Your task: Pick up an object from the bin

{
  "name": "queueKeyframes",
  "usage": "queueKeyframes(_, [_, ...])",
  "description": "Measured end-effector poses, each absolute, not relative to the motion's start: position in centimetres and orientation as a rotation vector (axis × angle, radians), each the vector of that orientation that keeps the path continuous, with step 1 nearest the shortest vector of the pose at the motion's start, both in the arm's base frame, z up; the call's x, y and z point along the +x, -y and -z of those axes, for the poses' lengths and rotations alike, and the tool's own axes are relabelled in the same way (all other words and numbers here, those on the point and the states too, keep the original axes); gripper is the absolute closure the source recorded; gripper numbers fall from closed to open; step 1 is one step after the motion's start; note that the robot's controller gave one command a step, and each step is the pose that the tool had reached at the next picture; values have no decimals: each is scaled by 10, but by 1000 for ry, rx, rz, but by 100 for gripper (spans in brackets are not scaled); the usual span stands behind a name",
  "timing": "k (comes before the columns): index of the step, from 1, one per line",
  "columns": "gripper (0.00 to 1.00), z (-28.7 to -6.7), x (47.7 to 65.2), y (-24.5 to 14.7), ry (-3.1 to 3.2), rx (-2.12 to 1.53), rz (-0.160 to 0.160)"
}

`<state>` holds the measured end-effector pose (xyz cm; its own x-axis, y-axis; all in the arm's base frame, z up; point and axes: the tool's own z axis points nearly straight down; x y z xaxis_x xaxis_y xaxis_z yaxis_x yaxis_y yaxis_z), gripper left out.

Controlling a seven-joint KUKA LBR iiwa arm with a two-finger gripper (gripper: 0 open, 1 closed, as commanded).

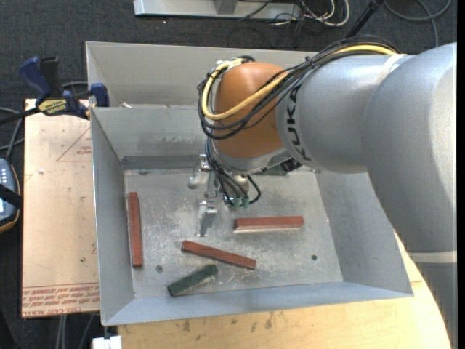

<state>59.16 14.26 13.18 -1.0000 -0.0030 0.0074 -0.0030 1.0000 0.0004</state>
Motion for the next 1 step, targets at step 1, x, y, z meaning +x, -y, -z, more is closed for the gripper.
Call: queueKeyframes(1, [0,-136,593,-142,3142,1,2])
